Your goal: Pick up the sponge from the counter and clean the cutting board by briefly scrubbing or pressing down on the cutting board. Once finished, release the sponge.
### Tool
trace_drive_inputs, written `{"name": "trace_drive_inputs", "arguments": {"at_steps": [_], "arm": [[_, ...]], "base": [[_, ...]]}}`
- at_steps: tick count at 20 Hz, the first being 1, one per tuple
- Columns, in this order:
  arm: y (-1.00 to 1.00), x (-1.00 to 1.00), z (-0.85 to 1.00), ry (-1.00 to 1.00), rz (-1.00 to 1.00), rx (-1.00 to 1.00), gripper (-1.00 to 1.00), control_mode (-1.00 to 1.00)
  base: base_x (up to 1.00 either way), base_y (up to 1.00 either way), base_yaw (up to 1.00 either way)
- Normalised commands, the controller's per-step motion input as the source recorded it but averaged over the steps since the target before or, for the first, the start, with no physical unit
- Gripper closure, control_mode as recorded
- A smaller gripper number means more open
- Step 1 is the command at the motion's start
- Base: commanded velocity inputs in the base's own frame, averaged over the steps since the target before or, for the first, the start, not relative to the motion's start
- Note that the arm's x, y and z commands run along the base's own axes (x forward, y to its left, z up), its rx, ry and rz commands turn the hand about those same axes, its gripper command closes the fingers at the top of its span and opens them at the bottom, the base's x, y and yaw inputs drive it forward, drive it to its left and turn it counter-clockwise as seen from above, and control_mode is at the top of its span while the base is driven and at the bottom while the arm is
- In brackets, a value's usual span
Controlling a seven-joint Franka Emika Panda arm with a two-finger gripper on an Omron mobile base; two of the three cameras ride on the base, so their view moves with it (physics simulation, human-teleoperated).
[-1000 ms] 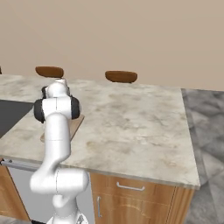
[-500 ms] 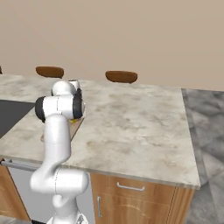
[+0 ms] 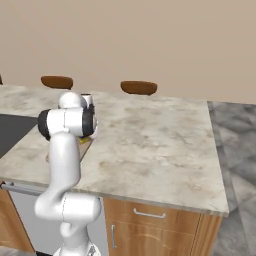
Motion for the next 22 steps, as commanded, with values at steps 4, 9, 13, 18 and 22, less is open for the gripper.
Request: {"name": "trace_drive_inputs", "arguments": {"at_steps": [4, 9, 13, 18, 22], "arm": [[0.44, -1.0, -0.64, 0.0, -0.05, 0.0, 1.0, -1.0], [0.52, -1.0, -0.63, -0.01, -0.03, 0.0, 1.0, -1.0], [0.4, -1.0, -0.5, -0.05, -0.01, 0.0, 1.0, -1.0], [0.38, -1.0, -0.24, -0.04, 0.0, 0.0, 1.0, -1.0], [0.48, -1.0, -0.22, 0.0, 0.0, 0.0, 1.0, -1.0]], "base": [[0.0, 0.0, 0.0], [0.0, 0.0, 0.0], [0.0, 0.0, 0.0], [0.0, 0.0, 0.0], [0.0, 0.0, 0.0]]}}
